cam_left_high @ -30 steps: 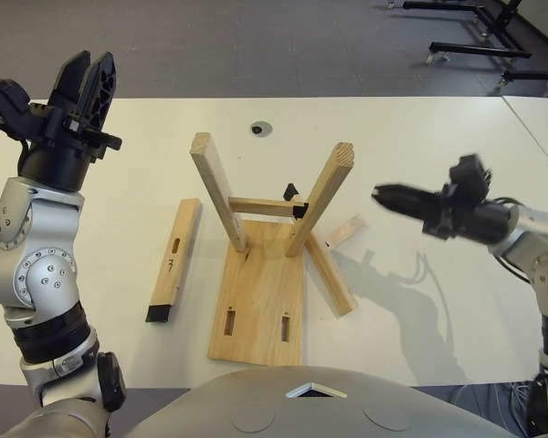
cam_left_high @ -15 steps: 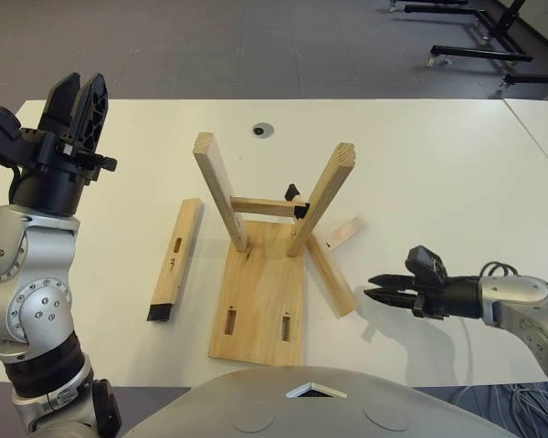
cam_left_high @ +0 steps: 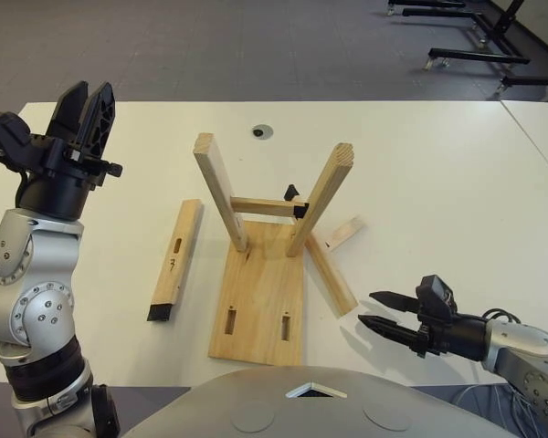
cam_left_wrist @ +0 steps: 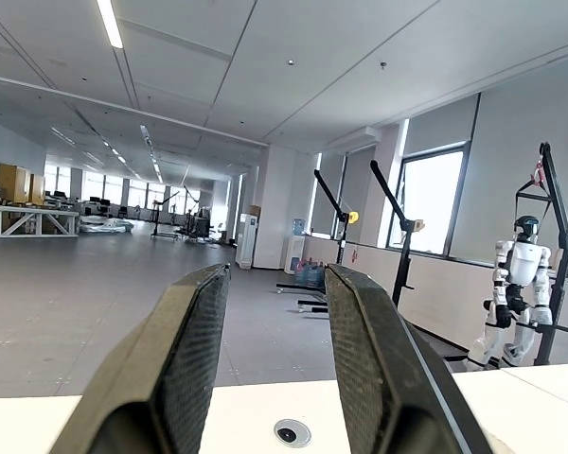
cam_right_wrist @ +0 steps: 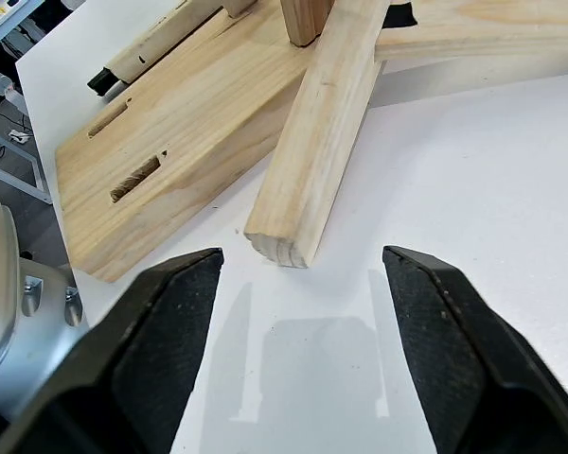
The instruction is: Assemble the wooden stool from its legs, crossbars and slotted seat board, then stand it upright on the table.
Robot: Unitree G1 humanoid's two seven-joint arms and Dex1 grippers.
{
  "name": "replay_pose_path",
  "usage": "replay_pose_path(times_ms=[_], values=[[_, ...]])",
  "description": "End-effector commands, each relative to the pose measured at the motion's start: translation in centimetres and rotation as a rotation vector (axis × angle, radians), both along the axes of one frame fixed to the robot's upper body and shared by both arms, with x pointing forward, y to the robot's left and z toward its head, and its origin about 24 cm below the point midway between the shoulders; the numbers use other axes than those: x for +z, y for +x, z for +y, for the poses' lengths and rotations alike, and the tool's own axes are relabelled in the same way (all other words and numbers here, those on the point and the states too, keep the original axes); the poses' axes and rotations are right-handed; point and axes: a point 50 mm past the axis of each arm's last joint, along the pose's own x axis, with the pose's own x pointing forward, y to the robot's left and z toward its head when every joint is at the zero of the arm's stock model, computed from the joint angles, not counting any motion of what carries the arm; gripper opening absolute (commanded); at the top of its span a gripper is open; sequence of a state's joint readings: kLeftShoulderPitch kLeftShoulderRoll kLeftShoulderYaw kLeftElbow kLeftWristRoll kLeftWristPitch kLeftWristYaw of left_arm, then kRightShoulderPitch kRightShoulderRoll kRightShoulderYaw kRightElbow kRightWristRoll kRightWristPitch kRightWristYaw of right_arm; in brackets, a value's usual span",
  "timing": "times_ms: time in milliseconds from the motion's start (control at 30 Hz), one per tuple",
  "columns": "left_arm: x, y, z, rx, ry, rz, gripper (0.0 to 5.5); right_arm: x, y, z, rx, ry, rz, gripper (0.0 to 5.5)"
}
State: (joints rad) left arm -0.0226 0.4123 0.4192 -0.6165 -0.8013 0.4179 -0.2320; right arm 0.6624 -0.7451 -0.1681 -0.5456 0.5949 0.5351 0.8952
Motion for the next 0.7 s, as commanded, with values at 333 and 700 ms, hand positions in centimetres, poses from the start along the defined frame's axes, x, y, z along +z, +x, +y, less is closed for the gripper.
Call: replay_pose_path(times_ms=[333, 700], values=[[0.3, 1.1, -0.2, -0.043, 0.043, 0.007, 1.81, 6.6, 2.0, -0.4, -0.007, -0.003, -0.141, 3.12], [0.9, 4.8, -1.1, -0.076, 0.029, -0.036, 1.81, 10.7, 23.6, 7.3, -0.647, 0.047, -0.95, 3.12]])
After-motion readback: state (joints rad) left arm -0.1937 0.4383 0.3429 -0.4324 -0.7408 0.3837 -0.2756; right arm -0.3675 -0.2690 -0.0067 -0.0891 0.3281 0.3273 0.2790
